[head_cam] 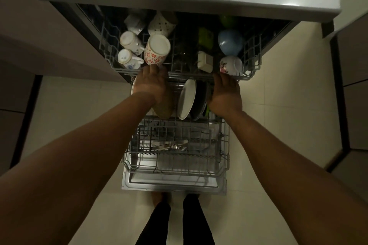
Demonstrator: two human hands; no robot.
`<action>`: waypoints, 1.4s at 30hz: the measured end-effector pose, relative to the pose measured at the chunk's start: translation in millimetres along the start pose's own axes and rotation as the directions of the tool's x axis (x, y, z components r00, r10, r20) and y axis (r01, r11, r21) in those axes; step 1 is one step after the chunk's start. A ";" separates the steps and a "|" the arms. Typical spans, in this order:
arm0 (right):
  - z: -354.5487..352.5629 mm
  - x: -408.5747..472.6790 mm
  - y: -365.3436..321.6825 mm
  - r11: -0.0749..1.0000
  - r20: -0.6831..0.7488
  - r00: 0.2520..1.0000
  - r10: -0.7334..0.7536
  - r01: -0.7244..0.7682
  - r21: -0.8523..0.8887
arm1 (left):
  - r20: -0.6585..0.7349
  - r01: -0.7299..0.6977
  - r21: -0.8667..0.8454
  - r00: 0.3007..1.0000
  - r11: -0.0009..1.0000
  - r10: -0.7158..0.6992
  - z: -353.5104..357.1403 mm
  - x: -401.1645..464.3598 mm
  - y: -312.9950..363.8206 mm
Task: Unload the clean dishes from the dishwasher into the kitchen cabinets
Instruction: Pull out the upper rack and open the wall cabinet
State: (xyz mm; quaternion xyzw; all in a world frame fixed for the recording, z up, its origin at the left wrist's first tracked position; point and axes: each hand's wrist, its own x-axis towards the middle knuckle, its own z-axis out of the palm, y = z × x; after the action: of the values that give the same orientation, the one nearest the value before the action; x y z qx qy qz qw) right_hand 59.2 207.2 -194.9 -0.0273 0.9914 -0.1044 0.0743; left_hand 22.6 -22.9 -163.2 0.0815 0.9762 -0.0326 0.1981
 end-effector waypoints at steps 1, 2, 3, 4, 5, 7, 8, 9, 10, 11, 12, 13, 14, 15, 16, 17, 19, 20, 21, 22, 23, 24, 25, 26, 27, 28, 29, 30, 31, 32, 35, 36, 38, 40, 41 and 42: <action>2.1 -8.3 -0.7 1.000 0.000 1.000 -0.003 0.003 0.008 | 0.014 0.006 -0.010 1.000 1.000 -0.006 2.0 -6.4 0.9; 3.5 -15.6 -1.7 1.000 0.012 1.000 -0.003 0.003 0.006 | 0.026 0.012 -0.025 1.000 1.000 -0.012 3.5 -13.1 2.2; 4.7 -21.5 -2.9 1.000 0.021 1.000 -0.001 0.001 0.000 | 0.036 0.019 -0.045 0.999 0.999 -0.017 5.2 -19.0 3.4; 5.5 -27.1 -4.2 1.000 0.020 1.000 0.000 0.000 -0.003 | 0.044 0.026 -0.066 0.999 0.998 -0.023 7.3 -25.5 4.5; 5.3 -31.9 -5.6 1.000 0.013 1.000 0.001 -0.001 -0.002 | 0.044 0.031 -0.081 0.999 0.996 -0.027 9.6 -31.4 5.3; 4.6 -40.1 -8.4 1.000 0.015 1.000 0.007 -0.007 0.007 | 0.025 0.024 -0.079 0.999 0.997 -0.022 15.0 -39.8 4.9; 3.1 -42.5 -9.9 1.000 0.018 1.000 0.009 -0.009 0.015 | 0.016 0.017 -0.071 1.000 0.997 -0.016 17.0 -42.1 4.4; 2.1 -45.1 -11.2 1.000 0.016 1.000 0.015 -0.015 0.020 | 0.014 0.011 -0.064 1.000 0.998 -0.010 19.2 -44.7 3.7; 1.2 -47.1 -12.4 1.000 0.014 1.000 0.022 -0.022 0.019 | 0.014 0.005 -0.063 1.000 0.998 -0.004 20.0 -47.5 3.5; 0.4 -49.2 -13.4 0.999 0.019 0.999 0.030 -0.031 0.016 | 0.014 0.000 -0.064 1.000 0.998 0.001 21.4 -49.9 3.3; -0.4 -51.3 -14.0 0.999 0.024 0.999 0.035 -0.036 0.017 | 0.008 -0.005 -0.066 1.000 0.998 0.005 22.6 -52.7 3.4; -0.8 -53.6 -14.5 0.999 0.029 0.999 0.038 -0.039 0.023 | 0.002 -0.009 -0.066 1.000 0.998 0.009 24.0 -55.3 3.4; -1.2 -56.4 -15.1 0.999 0.034 0.999 0.038 -0.039 0.029 | -0.003 -0.012 -0.068 1.000 0.998 0.012 25.2 -58.4 3.5; -2.0 -59.4 -15.9 0.999 0.040 0.999 0.037 -0.038 0.033 | -0.002 -0.013 -0.073 1.000 0.997 0.013 26.5 -61.0 3.3; -2.4 -62.2 -16.4 0.999 0.046 0.998 0.034 -0.036 0.036 | 0.003 -0.011 -0.079 1.000 0.997 0.011 27.2 -63.8 3.1; -2.7 -64.4 -16.7 0.999 0.049 0.998 0.032 -0.034 0.043 | 0.008 -0.009 -0.082 1.000 0.997 0.010 28.1 -66.3 2.8; -2.8 -69.1 -18.0 0.997 0.059 0.998 0.035 -0.038 0.061 | 0.013 -0.009 -0.086 1.000 0.996 0.011 30.1 -72.2 1.9; -3.0 -72.3 -19.2 0.997 0.067 0.997 0.043 -0.047 0.068 | 0.013 -0.010 -0.086 1.000 0.996 0.011 32.0 -75.2 1.5; -3.0 -75.4 -20.1 0.996 0.077 0.996 0.052 -0.057 0.073 | 0.009 -0.011 -0.084 1.000 0.996 0.012 35.0 -77.5 0.9; -3.0 -78.5 -21.1 0.995 0.083 0.995 0.059 -0.065 0.079 | 0.009 -0.011 -0.082 1.000 0.997 0.012 37.8 -79.8 0.3; -2.7 -81.5 -22.0 0.994 0.088 0.994 0.064 -0.071 0.086 | 0.014 -0.010 -0.083 1.000 0.996 0.012 40.2 -81.7 -0.2; -3.2 -83.9 -22.6 0.993 0.093 0.994 0.064 -0.073 0.088 | 0.016 -0.009 -0.090 1.000 0.996 0.010 41.8 -83.3 -0.5; -3.8 -85.6 -23.3 0.994 0.099 0.993 0.065 -0.073 0.082 | 0.019 -0.007 -0.098 1.000 0.995 0.008 42.6 -84.2 -1.1; -4.6 -85.7 -23.7 0.995 0.109 0.992 0.066 -0.074 0.072 | 0.024 -0.004 -0.107 1.000 0.994 0.007 41.9 -85.2 -1.7; -5.5 -84.6 -23.5 0.995 0.122 0.990 0.068 -0.076 0.061 | 0.034 -0.004 -0.116 0.999 0.993 0.008 41.3 -86.1 -2.1; -6.3 -83.2 -23.0 0.996 0.139 0.988 0.072 -0.080 0.049 | 0.047 -0.004 -0.122 0.999 0.993 0.010 40.7 -87.1 -1.9; -6.7 -82.5 -22.3 0.996 0.157 0.985 0.075 -0.082 0.038 | 0.059 -0.005 -0.125 0.998 0.992 0.012 40.6 -88.6 -1.5; -6.5 -82.3 -21.6 0.996 0.168 0.983 0.077 -0.082 0.027 | 0.061 -0.006 -0.130 0.998 0.991 0.014 40.9 -90.3 -0.7; -5.7 -82.0 -20.6 0.997 0.170 0.983 0.076 -0.080 0.017 | 0.057 -0.009 -0.139 0.998 0.990 0.017 41.6 -91.4 0.1; -4.9 -82.4 -20.1 0.997 0.165 0.983 0.074 -0.077 0.011 | 0.051 -0.010 -0.152 0.999 0.988 0.018 42.4 -92.5 0.9; -1.8 -86.2 -22.5 0.997 0.145 0.987 0.068 -0.073 0.030 | 0.028 -0.006 -0.190 1.000 0.982 0.011 46.0 -94.8 -0.4; -1.3 -88.1 -24.1 0.996 0.146 0.987 0.071 -0.078 0.038 | 0.026 -0.006 -0.194 1.000 0.981 0.012 47.4 -96.0 -1.2; -0.3 -92.3 -25.8 0.995 0.152 0.985 0.084 -0.090 0.038 | 0.026 -0.009 -0.210 1.000 0.978 0.014 51.0 -99.8 -1.8; 0.8 -96.8 -25.8 0.995 0.156 0.984 0.088 -0.095 0.041 | 0.024 -0.009 -0.233 1.000 0.972 0.015 54.9 -105.9 -1.2; 1.0 -99.1 -25.7 0.994 0.155 0.984 0.090 -0.099 0.050 | 0.015 -0.010 -0.243 1.000 0.970 0.014 56.1 -109.0 -0.6; 0.9 -101.3 -25.6 0.993 0.153 0.984 0.093 -0.103 0.058 | 0.007 -0.012 -0.250 1.000 0.968 0.015 56.9 -111.7 0.0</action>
State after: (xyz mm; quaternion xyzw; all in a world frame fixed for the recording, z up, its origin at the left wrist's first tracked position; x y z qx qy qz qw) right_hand 160.4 189.1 -176.0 0.0161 0.9792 -0.1308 0.1544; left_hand 145.8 -44.7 -171.7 0.0624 0.9711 0.0916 0.2112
